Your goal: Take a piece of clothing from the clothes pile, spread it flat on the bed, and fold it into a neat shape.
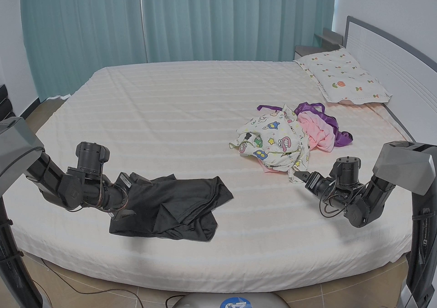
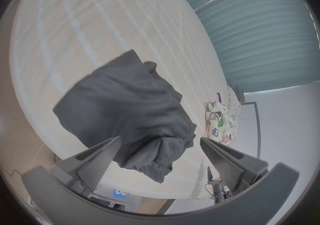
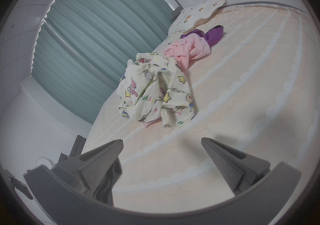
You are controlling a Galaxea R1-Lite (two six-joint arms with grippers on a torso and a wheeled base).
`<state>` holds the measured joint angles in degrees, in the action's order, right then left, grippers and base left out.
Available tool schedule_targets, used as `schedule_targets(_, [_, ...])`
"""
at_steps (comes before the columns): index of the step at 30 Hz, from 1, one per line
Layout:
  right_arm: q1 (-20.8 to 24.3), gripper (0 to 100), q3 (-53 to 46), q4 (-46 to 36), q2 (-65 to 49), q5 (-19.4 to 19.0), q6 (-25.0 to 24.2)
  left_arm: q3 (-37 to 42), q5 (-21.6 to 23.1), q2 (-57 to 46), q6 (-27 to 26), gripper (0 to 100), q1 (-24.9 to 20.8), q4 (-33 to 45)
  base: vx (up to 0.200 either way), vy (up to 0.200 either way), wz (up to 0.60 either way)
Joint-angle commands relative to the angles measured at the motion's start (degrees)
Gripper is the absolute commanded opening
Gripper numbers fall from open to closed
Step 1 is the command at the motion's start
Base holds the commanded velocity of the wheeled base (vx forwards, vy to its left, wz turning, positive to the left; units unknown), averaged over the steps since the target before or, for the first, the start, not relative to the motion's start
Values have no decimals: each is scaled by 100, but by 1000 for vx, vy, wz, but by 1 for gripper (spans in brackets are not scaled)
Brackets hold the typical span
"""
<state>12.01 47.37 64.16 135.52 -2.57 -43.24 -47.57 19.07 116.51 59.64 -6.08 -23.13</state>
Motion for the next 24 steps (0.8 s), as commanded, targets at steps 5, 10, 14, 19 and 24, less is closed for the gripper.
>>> schedule_targets(5, [-5,100,-167,70,-263,-15,-18,178,343,21,-31,100,230,-166,0,200,0])
schedule_targets(10, [153,100,-255,106,-325,-24,-35,441,352,56,-22,100,230,-693,0,200,0])
schedule_targets(14, [496,100,-431,237,-325,-15,-35,626,352,92,4,100,257,-1142,0,100,0])
schedule_targets(19, [777,100,-615,413,-395,-33,-44,608,396,127,4,100,406,-1194,0,0,0])
schedule_targets(24, [1058,100,-694,431,-351,-24,-44,582,422,197,-5,100,424,-1194,0,0,0])
